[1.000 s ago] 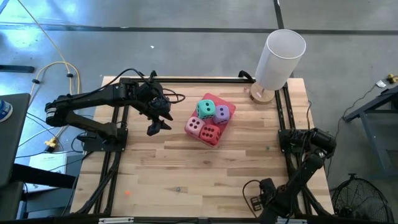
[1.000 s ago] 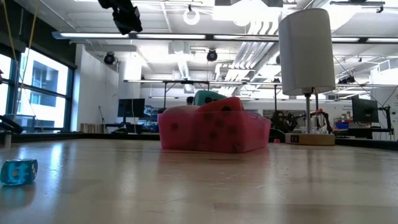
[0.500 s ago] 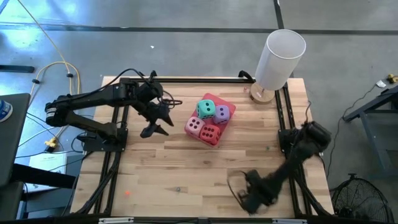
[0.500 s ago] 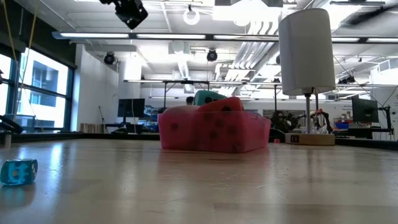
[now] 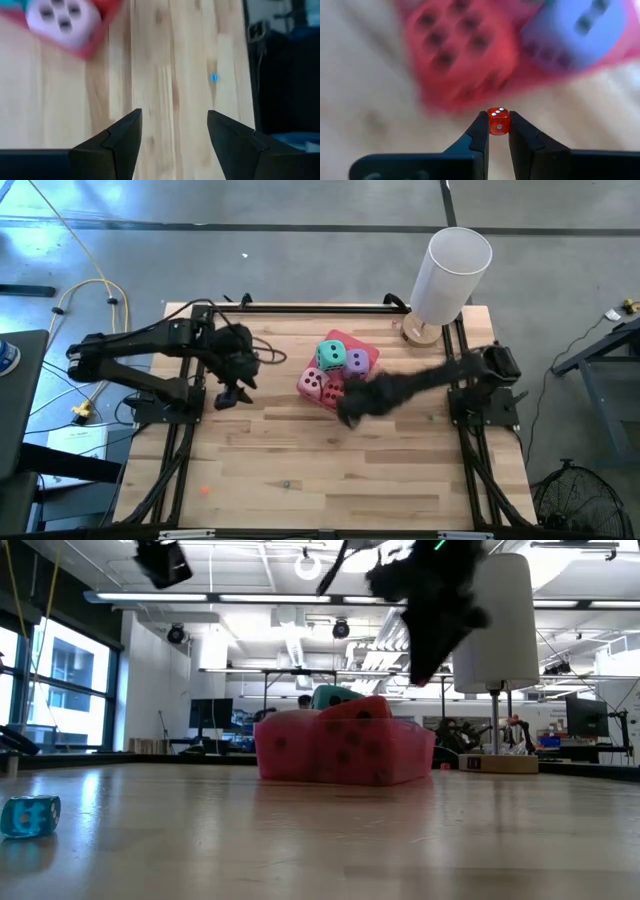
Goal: Pick & Place Dice
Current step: Put the small red die into the red bin, then put the small green die into the red bin
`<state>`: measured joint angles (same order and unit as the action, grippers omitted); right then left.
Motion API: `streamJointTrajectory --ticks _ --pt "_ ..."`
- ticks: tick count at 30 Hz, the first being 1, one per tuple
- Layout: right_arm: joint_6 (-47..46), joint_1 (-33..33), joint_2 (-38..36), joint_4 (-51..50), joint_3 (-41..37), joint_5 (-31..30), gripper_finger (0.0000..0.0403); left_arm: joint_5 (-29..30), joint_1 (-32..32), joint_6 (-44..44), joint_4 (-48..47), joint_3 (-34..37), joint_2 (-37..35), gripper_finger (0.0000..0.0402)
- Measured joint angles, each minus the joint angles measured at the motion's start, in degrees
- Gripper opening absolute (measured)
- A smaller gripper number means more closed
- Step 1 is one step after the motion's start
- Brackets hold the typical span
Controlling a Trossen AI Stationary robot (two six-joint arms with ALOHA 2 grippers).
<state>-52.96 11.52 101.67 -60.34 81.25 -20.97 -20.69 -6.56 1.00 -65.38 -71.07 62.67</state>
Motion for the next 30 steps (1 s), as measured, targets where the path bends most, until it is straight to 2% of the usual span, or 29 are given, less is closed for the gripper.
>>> streamJointTrajectory --ticks 3,7,12,18,22,26,30 --pt "5.8 -5.5 0.0 1.8 0.0 -0.4 0.0033 2.0 2.8 3.6 -2.4 0.2 0.1 0.0218" --pt "10.5 -9.4 0.0 2.3 0.0 0.4 0.0033 4.4 6.9 7.6 -2.4 0.8 0.1 0.0218" --pt "11.0 -12.1 0.0 6.1 -0.9 4.9 0.0037 8.2 11.2 9.8 -2.1 0.9 0.1 0.0218" --pt "10.8 -12.4 0.0 9.1 -2.3 4.6 0.0115 12.8 13.8 9.1 0.6 0.9 0.2 0.0218" --pt "10.8 -12.4 0.0 8.7 -3.0 4.4 0.0153 13.6 14.1 8.8 1.0 0.9 0.3 0.0218" --pt "11.0 -12.8 0.0 8.9 -3.0 3.6 0.0178 13.6 14.1 7.3 1.3 0.9 0.3 0.0218" --pt "13.0 -12.8 0.0 9.0 -3.0 0.5 0.0181 13.6 14.1 6.3 3.5 0.9 0.3 0.0218"
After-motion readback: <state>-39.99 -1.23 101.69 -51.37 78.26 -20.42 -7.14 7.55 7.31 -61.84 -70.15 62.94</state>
